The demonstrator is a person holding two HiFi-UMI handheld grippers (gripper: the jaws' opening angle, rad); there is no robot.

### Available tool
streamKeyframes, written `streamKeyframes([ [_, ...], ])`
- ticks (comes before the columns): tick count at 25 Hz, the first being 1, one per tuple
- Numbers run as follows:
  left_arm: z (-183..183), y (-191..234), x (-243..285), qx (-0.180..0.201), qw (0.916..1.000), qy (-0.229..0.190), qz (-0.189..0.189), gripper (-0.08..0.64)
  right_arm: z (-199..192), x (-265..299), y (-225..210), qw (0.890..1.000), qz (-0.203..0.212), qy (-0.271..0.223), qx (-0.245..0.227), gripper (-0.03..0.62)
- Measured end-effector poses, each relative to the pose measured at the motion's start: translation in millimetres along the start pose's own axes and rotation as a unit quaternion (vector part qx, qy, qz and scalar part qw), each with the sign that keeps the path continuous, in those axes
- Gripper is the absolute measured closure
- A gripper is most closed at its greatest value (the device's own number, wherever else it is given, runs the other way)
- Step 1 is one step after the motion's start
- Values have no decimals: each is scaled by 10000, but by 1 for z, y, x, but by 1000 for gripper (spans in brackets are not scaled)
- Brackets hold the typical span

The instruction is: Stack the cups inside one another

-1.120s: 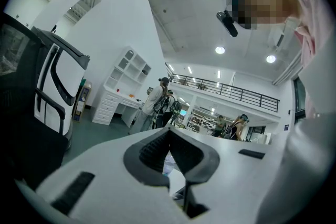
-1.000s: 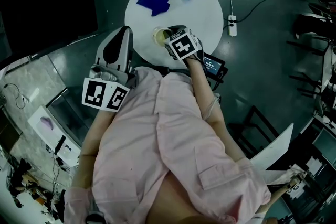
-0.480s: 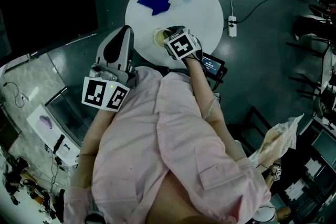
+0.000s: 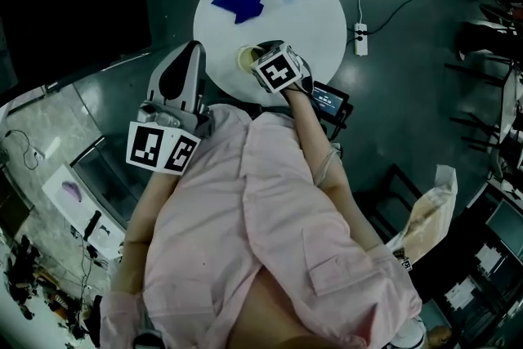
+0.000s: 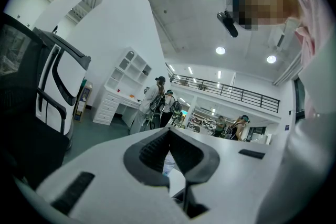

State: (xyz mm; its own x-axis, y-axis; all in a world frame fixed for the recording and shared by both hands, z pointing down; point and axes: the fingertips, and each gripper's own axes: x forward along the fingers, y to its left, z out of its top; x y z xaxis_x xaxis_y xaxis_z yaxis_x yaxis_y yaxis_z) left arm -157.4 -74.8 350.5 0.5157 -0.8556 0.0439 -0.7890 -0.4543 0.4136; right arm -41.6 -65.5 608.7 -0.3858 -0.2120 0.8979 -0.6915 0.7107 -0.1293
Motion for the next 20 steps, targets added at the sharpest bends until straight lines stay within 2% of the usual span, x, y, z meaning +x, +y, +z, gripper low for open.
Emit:
streamKeyframes([
  [20,-1,1,3,-15,10000,30,23,551,-5,8,-2,9997,-69,120,-220,554],
])
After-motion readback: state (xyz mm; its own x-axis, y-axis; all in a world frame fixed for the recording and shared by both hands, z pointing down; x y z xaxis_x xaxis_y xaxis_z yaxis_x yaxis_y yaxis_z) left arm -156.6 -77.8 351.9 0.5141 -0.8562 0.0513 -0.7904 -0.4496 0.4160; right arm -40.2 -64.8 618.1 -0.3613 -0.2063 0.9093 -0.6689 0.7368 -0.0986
